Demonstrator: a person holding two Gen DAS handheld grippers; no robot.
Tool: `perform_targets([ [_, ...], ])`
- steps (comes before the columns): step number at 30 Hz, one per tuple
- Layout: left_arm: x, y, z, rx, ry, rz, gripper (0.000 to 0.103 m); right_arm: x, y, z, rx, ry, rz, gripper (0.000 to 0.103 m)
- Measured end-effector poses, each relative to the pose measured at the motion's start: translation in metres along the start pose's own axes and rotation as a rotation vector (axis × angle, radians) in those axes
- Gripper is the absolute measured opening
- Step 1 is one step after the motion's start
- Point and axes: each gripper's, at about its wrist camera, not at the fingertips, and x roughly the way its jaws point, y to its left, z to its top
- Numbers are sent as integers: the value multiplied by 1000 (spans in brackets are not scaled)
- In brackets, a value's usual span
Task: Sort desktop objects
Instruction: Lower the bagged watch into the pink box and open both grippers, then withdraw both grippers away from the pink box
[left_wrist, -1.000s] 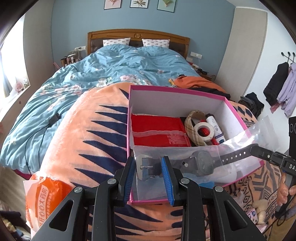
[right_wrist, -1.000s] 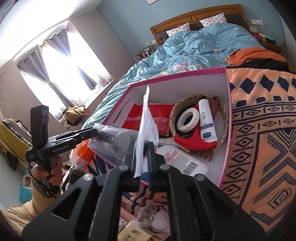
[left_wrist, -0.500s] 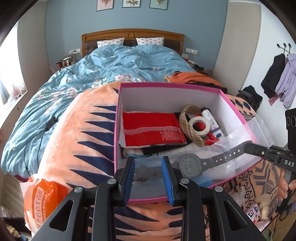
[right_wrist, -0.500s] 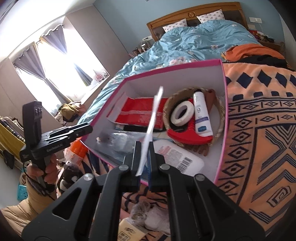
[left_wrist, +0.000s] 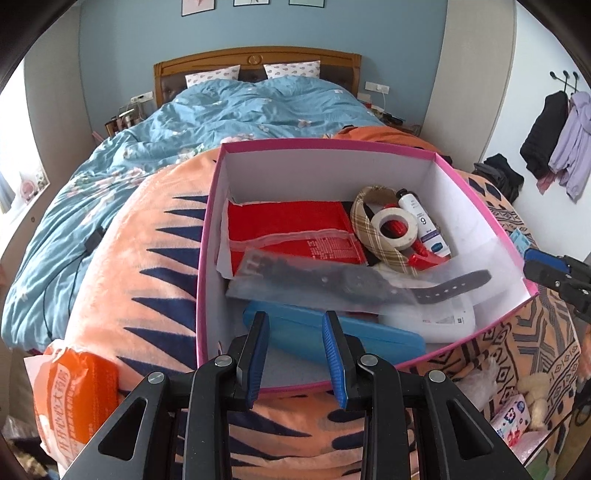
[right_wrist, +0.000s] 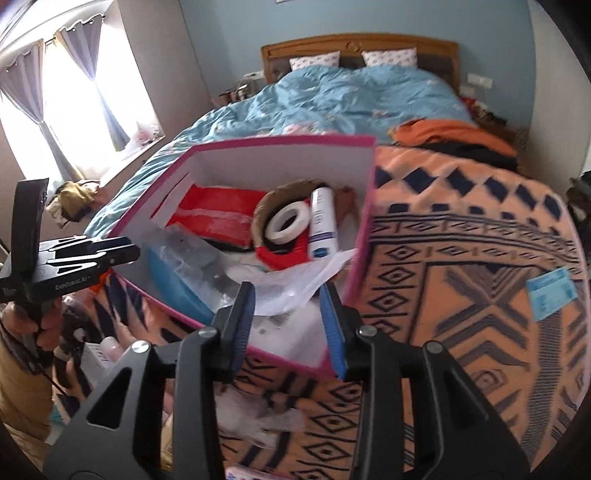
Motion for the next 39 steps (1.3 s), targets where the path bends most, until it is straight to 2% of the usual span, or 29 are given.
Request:
perform_targets([
  [3,-4,-2,-2,-3,-9,-13,29,-9,2,-1,-15,-32,-32,39],
  [9,-20,-8,-10,-2,-40,-49,33,-15,11,-6,-25,-57,11,39],
  [13,-34,-12,-17,-2,-66,-83,47,-18,23,-15,-41,-71,48,41],
  [15,-41,-15,-22,-3,-77,-102,52,-20,28,-20,-49,-74,68,47],
  [17,-46,-19,-29,-6,-81,-119,57,-23,36,-26,-60,-82,86,50],
  [21,-57,-28,-47,-20,-94,-126,74,-27,53,-41,-87,-86,119,51],
  [22,-59,-29,-51,-24,-98,-122,78,-28,59,-46,-97,-85,128,53],
  [27,-65,-36,-71,-40,-102,-105,86,-31,72,-68,-108,-84,131,59],
  [30,-66,-41,-81,-46,-92,-76,88,-34,75,-79,-91,-90,126,71],
  [32,-67,-41,-87,-62,-87,-73,92,-35,78,-84,-92,-89,116,73],
  [34,-67,-44,-92,-69,-88,-59,102,-36,81,-89,-103,-89,99,76],
  [36,-68,-47,-96,-66,-98,-27,102,-38,83,-93,-111,-98,84,84],
  [39,-71,-50,-101,-69,-107,7,102,-42,86,-97,-123,-113,65,85],
])
